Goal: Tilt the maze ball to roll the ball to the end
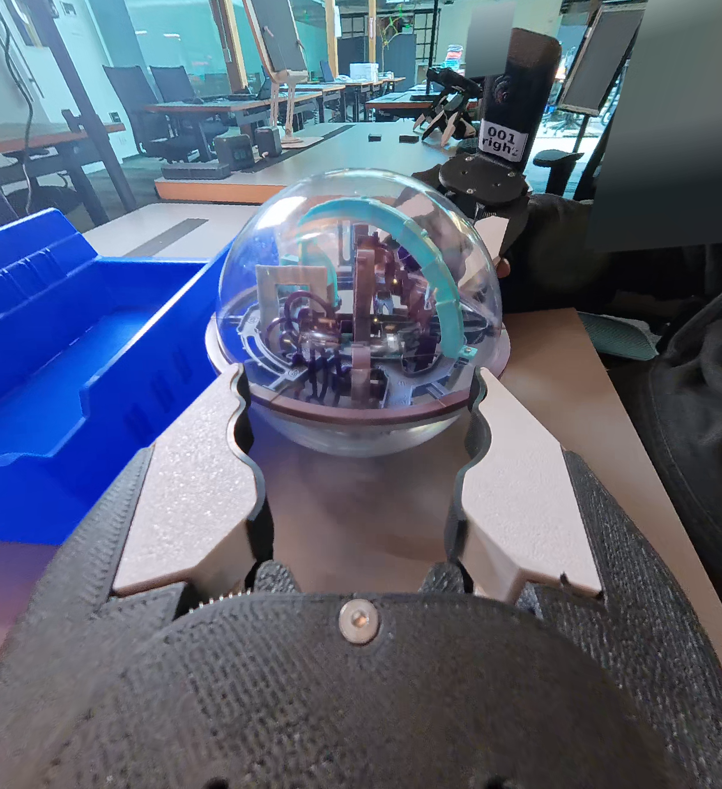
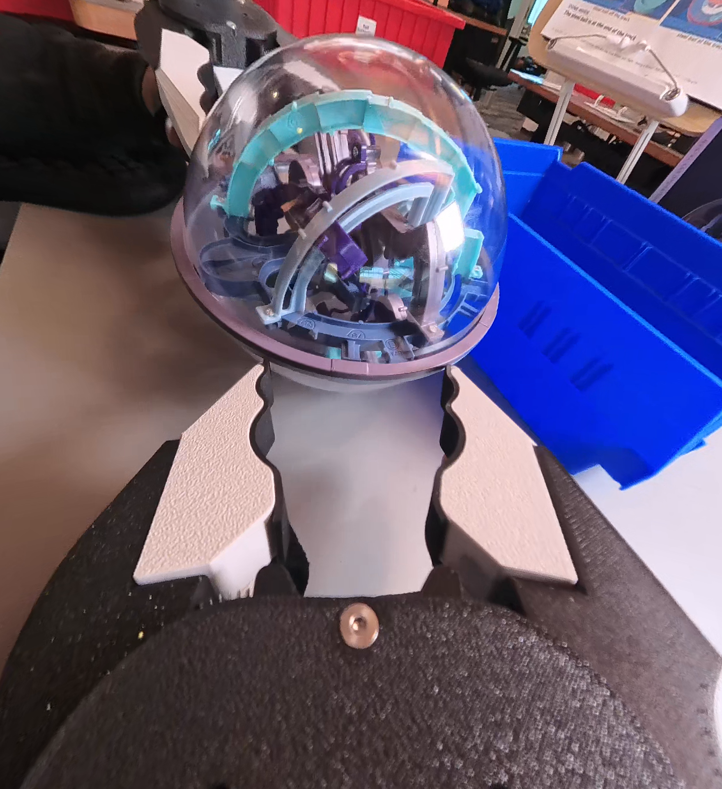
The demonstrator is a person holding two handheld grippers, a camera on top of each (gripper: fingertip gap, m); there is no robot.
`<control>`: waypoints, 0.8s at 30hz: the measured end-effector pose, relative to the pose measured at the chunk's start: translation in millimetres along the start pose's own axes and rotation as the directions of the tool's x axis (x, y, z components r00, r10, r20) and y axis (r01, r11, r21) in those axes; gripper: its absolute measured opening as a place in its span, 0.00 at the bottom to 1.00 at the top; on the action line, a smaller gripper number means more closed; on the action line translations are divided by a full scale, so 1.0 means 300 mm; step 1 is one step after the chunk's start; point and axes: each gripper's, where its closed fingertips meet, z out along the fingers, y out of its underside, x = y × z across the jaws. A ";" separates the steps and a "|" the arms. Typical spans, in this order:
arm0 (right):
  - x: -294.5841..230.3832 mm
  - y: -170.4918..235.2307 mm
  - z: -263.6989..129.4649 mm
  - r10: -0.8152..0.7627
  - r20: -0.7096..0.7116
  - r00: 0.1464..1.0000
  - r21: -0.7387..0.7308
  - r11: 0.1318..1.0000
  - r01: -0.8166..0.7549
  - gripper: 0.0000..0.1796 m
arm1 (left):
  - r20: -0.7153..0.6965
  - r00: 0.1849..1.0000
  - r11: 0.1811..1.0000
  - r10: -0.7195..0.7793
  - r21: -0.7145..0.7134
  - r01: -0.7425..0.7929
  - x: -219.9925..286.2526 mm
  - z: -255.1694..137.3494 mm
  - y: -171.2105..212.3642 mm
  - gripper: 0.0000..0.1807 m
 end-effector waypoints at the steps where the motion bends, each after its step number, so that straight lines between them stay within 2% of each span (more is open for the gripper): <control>1: -0.002 0.004 0.003 0.001 0.004 1.000 -0.006 1.000 -0.001 0.43 | 0.002 1.000 1.000 0.007 0.005 -0.007 0.002 -0.001 -0.004 0.56; 24: 0.002 -0.010 -0.007 -0.031 -0.014 0.999 0.024 0.999 0.031 0.43 | 0.018 0.999 0.999 0.032 -0.024 -0.032 0.004 0.004 0.014 0.57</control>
